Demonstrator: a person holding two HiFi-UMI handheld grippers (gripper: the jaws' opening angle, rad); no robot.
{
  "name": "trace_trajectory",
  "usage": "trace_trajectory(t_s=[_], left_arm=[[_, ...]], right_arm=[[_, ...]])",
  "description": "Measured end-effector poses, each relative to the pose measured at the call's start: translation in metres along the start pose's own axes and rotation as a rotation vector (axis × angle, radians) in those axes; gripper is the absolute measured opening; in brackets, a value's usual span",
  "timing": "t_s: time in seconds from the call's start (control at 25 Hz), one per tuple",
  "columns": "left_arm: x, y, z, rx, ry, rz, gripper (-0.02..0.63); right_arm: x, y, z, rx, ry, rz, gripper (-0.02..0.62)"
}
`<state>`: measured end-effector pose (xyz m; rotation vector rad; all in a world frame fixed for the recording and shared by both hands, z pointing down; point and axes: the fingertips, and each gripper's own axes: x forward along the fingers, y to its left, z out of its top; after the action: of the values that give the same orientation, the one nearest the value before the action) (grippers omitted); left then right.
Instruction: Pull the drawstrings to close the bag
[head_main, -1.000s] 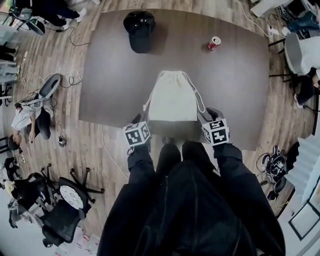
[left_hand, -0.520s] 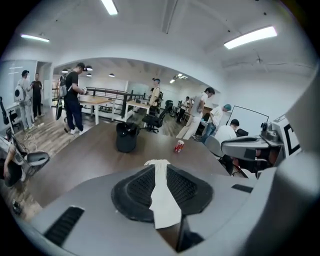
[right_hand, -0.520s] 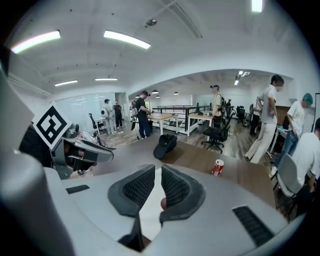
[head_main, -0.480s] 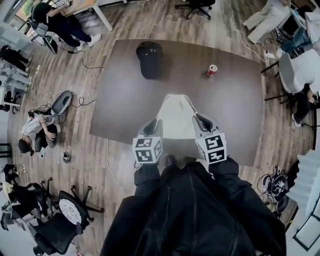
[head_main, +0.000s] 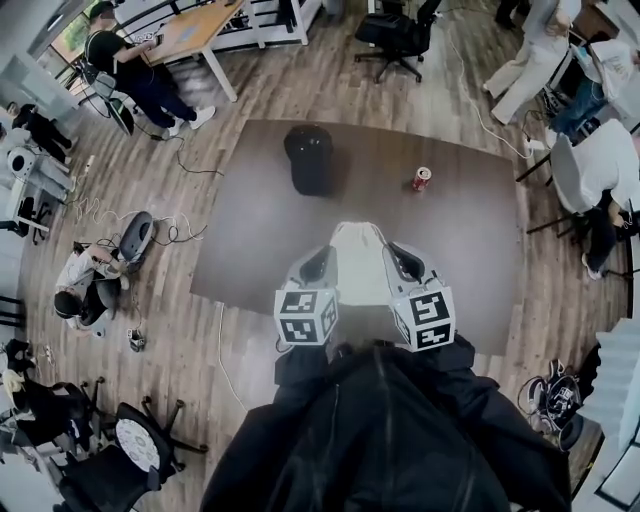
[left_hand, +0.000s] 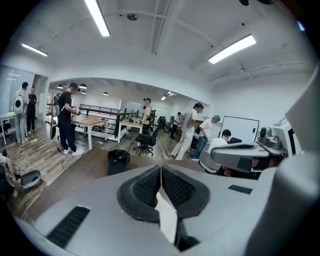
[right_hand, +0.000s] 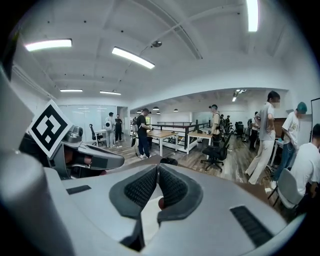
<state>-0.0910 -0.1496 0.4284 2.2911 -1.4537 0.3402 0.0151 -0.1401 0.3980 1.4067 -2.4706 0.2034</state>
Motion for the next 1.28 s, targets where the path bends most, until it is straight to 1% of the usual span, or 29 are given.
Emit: trace_trajectory(t_s=[0.24,0.4,0.76,1.0,1.28], left_arm=[[-0.016,-0.01,0.047,0.041,-0.109,-0.006,0.033],[-0.022,-0.018,0.065,0.076,-0.149,-0.023,0.032],[-0.027,-0.023,0.077,0.099,-0.176,-0.032,0.032],[-0.028,-0.027,0.076,0.103,-0.176,-0.035,0.032],[-0.028,-0.031,0.071,0.105,-0.169,-0.037,0.032]], right_arm=[[-0.01,0.001,0.046,-0.019,-0.112,-0.027,0.029],[-0.015,0.004,0.065,-0.026,-0.165,-0.033,0.026],[-0.017,0.01,0.079,-0.03,-0.203,-0.036,0.025],[-0.022,0.008,0.081,-0.036,-0.221,-0.043,0.023],[-0.026,0.008,0.078,-0.036,-0.218,-0.042,0.023]])
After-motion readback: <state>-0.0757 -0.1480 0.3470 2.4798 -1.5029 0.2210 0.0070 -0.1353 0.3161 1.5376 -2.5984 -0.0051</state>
